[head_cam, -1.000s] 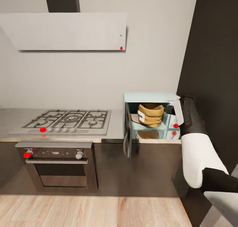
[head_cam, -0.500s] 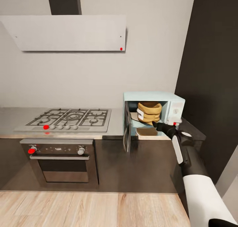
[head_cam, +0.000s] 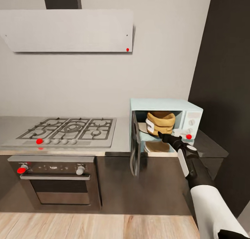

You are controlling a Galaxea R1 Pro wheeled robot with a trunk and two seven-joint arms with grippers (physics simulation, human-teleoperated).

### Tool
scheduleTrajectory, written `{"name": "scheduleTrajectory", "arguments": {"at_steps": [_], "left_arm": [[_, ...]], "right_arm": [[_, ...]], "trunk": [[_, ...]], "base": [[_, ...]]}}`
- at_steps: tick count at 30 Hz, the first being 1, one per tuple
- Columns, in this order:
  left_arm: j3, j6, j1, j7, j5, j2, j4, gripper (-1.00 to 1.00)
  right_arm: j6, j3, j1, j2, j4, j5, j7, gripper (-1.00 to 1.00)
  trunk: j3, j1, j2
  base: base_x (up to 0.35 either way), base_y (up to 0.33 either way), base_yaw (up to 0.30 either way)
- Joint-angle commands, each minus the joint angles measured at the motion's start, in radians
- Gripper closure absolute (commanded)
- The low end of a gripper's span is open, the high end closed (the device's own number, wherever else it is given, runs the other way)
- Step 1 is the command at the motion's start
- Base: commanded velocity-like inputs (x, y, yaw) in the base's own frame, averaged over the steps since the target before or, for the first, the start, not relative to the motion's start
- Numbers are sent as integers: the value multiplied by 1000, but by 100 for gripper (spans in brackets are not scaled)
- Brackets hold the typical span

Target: In the kitchen, take the popcorn bag from the countertop, put it into the microwave, and heat it until the popcorn is cooked so the cooked popcorn ends up inside the bag.

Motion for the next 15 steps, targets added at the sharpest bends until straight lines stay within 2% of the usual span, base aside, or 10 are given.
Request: {"name": "scheduleTrajectory", "arguments": {"at_steps": [1,7,8,10,13,15], "left_arm": [[7,0,0,2,1,0,-1,-100],[7,-1,0,2,1,-1,-1,-100],[7,-1,0,2,1,-1,-1,-100],[7,-1,0,2,1,-1,-1,-100],[7,-1,0,2,1,-1,-1,-100],[8,-2,0,2,1,-1,-3,-100]], "right_arm": [[6,-3,-1,1,1,-5,5,-100],[6,-2,-1,1,9,0,14,-100],[6,31,-1,2,11,1,14,-100],[6,55,-1,3,12,0,14,-100],[6,63,-1,3,12,-1,13,-100],[6,64,-1,3,13,-1,13,-100]], "trunk": [[-1,1,0],[-1,1,0],[-1,1,0],[-1,1,0],[-1,1,0],[-1,1,0]], "base": [[323,0,0],[323,0,0],[324,0,0],[314,0,0],[289,0,0],[105,0,0]]}}
